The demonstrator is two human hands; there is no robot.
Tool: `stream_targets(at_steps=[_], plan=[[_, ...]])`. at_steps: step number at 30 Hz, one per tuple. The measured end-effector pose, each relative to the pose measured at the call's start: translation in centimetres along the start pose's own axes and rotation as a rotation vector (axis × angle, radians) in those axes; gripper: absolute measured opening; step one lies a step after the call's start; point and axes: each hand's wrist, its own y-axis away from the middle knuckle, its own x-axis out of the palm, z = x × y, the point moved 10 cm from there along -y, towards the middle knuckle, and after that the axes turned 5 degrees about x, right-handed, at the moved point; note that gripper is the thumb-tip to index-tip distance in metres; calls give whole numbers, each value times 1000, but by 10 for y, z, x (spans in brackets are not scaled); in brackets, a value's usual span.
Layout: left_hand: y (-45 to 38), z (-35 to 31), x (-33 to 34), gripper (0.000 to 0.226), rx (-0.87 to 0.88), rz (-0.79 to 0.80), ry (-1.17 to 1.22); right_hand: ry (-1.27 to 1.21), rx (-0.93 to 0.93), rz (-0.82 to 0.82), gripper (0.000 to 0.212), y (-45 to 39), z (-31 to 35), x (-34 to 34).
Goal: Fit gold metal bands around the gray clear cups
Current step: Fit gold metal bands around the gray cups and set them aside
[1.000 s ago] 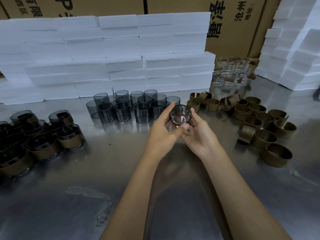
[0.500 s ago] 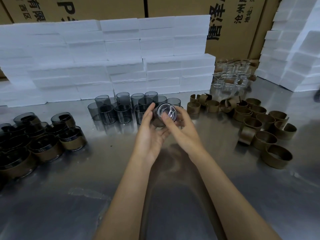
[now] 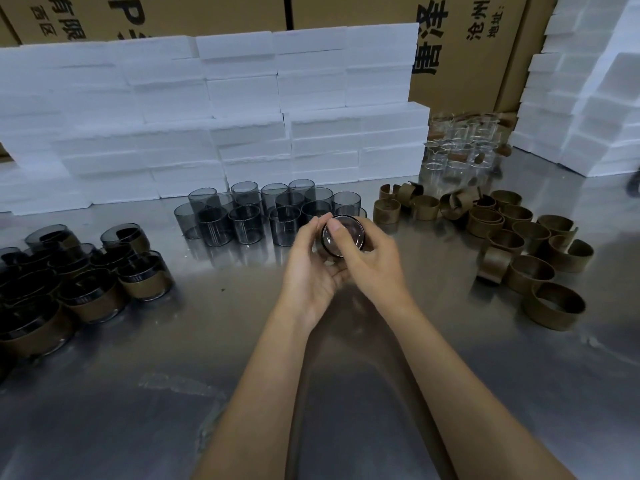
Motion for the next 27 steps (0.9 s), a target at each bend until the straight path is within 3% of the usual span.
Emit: stream_targets(at_steps=[6,11,13,15,20,24,27], plan=[[-2,8,-4,45,20,-8,-116,73,79,-44,46,-9,-18,-10],[-5,14,-20,61,-30,-96,-74,-84,230,-149,45,-17,-43,-29],[-7,15,-25,72,-48,-120,-23,12,243,-237,36,-27,-50,-43],[-10,16,-27,76,-61,-113,-5,211,227,-211,34,-44,-51,-47],[-14,22,-26,78,-96,-85,7,602,232,-54,58,-87,-62,-46],[-20,25,-29,67,-122,-102,42,740,288,-37,53,-108,-71,-44],[-22,27,-31,47,-128,-110,107,748,294,-80,36,-112,-73,-47]])
